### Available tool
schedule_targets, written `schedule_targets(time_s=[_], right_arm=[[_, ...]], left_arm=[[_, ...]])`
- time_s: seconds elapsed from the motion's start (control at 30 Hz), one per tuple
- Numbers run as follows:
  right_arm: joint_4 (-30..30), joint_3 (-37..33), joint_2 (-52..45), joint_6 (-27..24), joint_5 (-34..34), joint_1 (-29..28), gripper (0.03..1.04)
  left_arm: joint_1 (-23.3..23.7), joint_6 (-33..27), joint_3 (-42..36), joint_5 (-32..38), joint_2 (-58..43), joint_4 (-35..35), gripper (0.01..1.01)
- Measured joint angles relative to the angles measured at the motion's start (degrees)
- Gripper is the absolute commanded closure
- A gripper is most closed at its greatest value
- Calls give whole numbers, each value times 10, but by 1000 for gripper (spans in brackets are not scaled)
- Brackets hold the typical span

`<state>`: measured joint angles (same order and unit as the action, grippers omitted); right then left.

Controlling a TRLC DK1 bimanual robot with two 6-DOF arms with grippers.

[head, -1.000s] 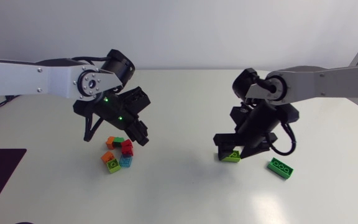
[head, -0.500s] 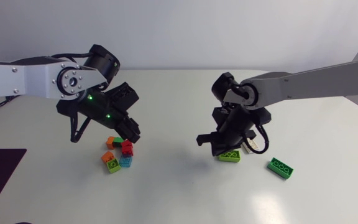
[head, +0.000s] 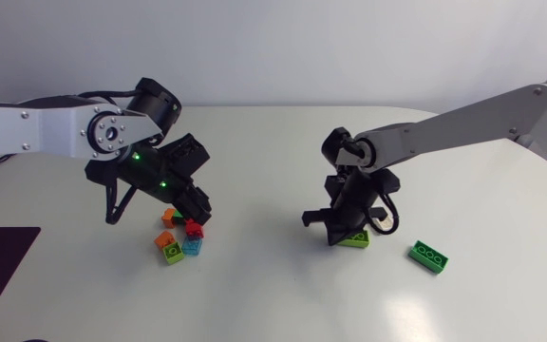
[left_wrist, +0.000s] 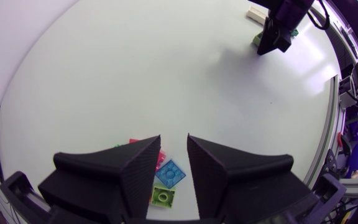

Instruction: Sort duplo bricks by size, large to the right and small to the left

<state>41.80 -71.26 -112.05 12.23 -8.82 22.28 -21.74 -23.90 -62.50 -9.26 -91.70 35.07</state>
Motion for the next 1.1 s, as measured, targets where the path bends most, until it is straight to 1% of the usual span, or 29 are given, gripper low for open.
schedule_targets(time_s=[0.27,0.47,0.63,0.73,0.8,0.9,0.97,1.1], right_arm=[[5,3,1,-20,-2,-86,1016],[16,19,20,-33,-4,-115,1016],[43,33,90,-35,-22,-142,1016],[68,33,149,-44,-32,-192,1016],[76,40,184,-57,-32,-235,1016],[78,76,215,-77,-32,-292,1016],[80,116,218,-93,-32,-320,1016],[79,193,222,-117,-30,-357,1016]], left_arm=[[0,1,1,0,0,-10,705],[-5,9,1,0,0,-13,705],[-6,11,2,0,6,-13,705],[-8,11,4,0,13,-14,705],[-12,11,5,0,15,-14,705],[-19,11,10,-5,16,-15,705],[-24,14,12,-9,16,-14,705],[-31,15,12,-10,16,-16,705]])
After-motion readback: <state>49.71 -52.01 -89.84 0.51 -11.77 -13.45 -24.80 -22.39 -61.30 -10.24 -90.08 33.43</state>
